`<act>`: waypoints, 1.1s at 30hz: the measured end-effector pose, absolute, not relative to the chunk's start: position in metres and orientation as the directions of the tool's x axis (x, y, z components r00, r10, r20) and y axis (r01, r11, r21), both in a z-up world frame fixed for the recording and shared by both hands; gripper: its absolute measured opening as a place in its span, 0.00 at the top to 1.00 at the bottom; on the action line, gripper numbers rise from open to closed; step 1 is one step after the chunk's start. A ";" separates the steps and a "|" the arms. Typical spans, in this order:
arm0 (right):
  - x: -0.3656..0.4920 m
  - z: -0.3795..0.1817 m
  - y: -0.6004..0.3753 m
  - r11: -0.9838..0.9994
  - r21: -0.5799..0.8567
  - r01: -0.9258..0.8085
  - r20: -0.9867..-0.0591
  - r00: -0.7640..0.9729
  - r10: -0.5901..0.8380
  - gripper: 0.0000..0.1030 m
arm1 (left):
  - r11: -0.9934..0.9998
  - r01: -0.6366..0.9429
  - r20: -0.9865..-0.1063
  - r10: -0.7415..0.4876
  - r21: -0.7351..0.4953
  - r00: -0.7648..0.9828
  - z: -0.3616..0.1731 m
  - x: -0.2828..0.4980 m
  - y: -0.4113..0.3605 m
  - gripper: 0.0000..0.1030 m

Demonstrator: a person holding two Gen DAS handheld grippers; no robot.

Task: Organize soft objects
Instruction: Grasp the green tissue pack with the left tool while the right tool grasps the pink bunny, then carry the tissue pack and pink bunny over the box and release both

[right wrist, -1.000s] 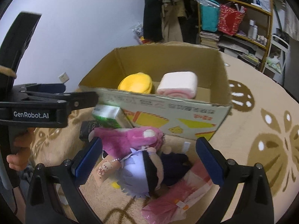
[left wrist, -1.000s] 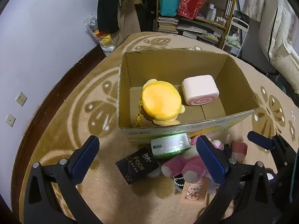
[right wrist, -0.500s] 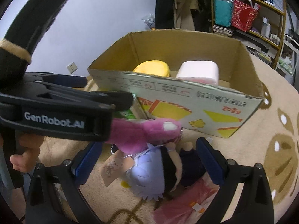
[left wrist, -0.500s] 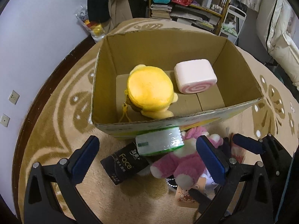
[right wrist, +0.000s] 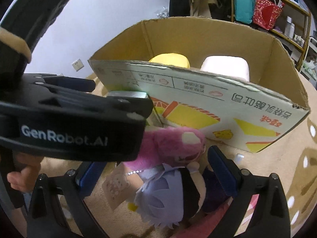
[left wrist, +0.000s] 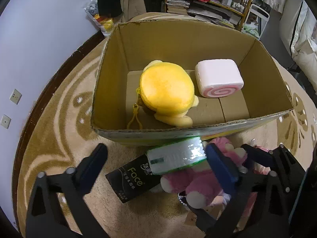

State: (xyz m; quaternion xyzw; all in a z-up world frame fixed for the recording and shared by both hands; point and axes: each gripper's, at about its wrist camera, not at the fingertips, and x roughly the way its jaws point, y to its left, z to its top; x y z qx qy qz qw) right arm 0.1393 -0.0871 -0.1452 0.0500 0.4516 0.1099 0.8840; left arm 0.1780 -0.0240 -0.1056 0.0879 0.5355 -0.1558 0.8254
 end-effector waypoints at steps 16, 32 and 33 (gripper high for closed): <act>0.140 -0.140 -0.080 0.975 0.181 -0.131 -0.751 0.622 0.223 0.12 | 0.928 0.368 -0.906 -0.199 -0.052 0.374 -0.092 0.168 -0.021 0.48; 0.115 -0.118 -0.099 0.961 0.269 -0.062 -0.684 0.690 0.236 0.25 | 0.959 0.284 -0.881 -0.129 0.007 0.455 -0.068 0.159 0.013 0.49; 0.112 -0.114 -0.099 0.961 0.271 -0.057 -0.677 0.699 0.233 0.25 | 0.959 0.282 -0.879 -0.127 0.009 0.460 -0.067 0.159 0.015 0.49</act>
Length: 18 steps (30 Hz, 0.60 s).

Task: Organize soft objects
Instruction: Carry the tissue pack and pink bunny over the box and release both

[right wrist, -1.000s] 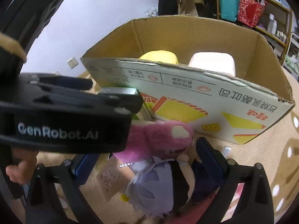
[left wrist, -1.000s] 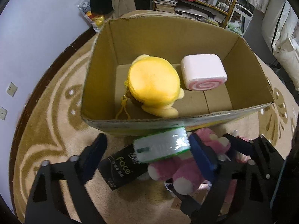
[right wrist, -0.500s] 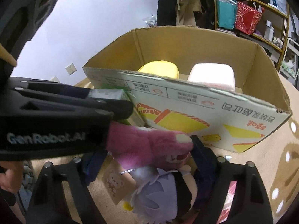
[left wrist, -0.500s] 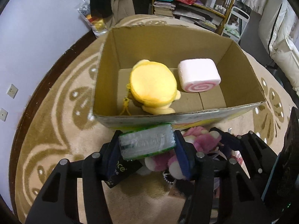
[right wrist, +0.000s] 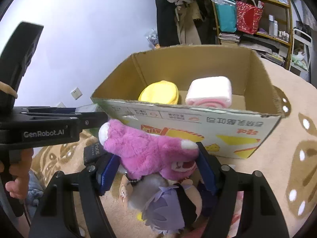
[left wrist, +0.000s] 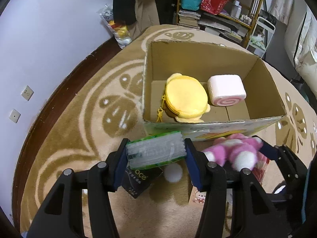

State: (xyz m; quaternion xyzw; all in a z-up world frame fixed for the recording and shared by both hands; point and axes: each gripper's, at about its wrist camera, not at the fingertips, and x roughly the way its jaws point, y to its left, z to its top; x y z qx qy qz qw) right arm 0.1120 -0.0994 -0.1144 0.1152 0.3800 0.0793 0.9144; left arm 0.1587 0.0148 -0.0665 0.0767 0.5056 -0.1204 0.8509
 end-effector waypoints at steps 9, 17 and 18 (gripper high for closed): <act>0.100 -0.081 -0.112 0.968 0.250 -0.020 -0.624 0.761 0.177 0.26 | 0.963 0.266 -0.855 -0.105 0.040 0.508 -0.051 0.153 0.022 0.49; 0.086 -0.060 -0.121 0.972 0.235 0.023 -0.594 0.795 0.125 0.25 | 0.967 0.247 -0.831 -0.085 0.064 0.549 -0.035 0.146 0.027 0.49; 0.085 -0.058 -0.122 0.972 0.234 0.026 -0.589 0.799 0.120 0.26 | 0.967 0.244 -0.826 -0.084 0.066 0.557 -0.032 0.145 0.028 0.49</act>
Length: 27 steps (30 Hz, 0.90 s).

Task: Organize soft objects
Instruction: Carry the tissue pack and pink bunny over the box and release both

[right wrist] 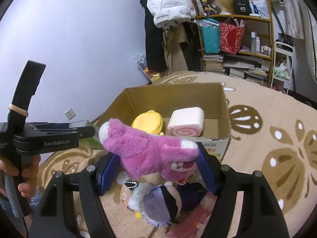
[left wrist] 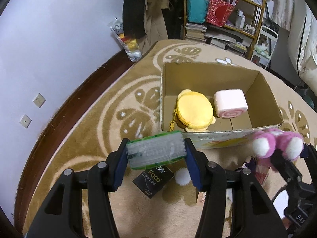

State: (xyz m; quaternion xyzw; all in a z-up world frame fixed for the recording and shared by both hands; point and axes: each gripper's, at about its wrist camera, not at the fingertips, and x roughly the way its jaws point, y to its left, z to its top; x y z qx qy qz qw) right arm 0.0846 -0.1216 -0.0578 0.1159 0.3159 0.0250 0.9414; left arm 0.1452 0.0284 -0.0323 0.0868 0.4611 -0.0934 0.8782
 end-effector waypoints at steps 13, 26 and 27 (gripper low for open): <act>0.069 -0.030 -0.123 0.978 0.201 0.050 -0.526 0.848 0.065 0.25 | 0.972 0.215 -0.727 -0.079 0.096 0.682 0.007 0.134 0.038 0.49; 0.073 -0.023 -0.129 0.981 0.181 0.070 -0.490 0.871 0.028 0.25 | 0.972 0.225 -0.612 -0.142 0.062 0.778 0.041 0.128 0.039 0.49; 0.074 -0.022 -0.130 0.981 0.179 0.070 -0.487 0.873 0.026 0.25 | 0.972 0.228 -0.601 -0.146 0.062 0.786 0.042 0.127 0.037 0.49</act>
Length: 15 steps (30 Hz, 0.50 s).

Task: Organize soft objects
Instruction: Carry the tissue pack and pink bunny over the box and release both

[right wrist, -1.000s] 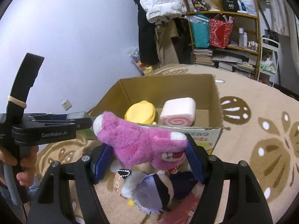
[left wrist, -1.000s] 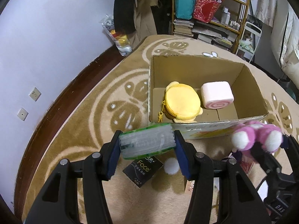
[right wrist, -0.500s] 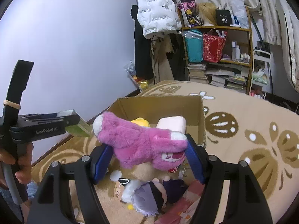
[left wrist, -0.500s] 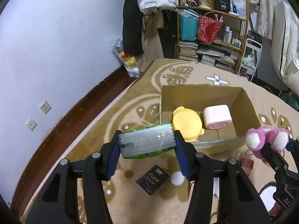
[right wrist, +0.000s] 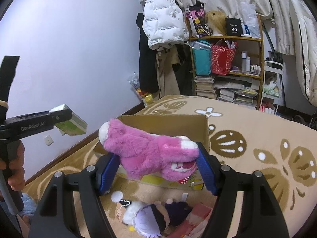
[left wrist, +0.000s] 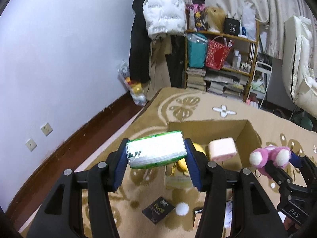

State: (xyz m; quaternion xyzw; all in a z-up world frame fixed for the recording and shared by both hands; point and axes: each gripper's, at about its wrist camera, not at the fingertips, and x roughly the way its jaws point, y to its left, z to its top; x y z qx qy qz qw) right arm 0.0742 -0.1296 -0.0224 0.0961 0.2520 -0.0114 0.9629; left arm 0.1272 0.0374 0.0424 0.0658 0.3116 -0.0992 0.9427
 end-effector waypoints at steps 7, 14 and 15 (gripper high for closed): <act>0.084 -0.019 -0.131 0.984 0.167 0.061 -0.462 0.887 0.023 0.25 | 0.972 0.236 -0.533 -0.189 0.020 0.825 0.051 0.130 0.031 0.49; 0.097 -0.023 -0.126 0.990 0.134 0.048 -0.462 0.886 0.020 0.25 | 0.959 0.283 -0.539 -0.252 -0.027 0.804 0.040 0.140 0.024 0.49; 0.099 -0.024 -0.125 0.991 0.125 0.047 -0.463 0.886 0.017 0.25 | 0.953 0.299 -0.546 -0.273 -0.042 0.792 0.038 0.142 0.023 0.49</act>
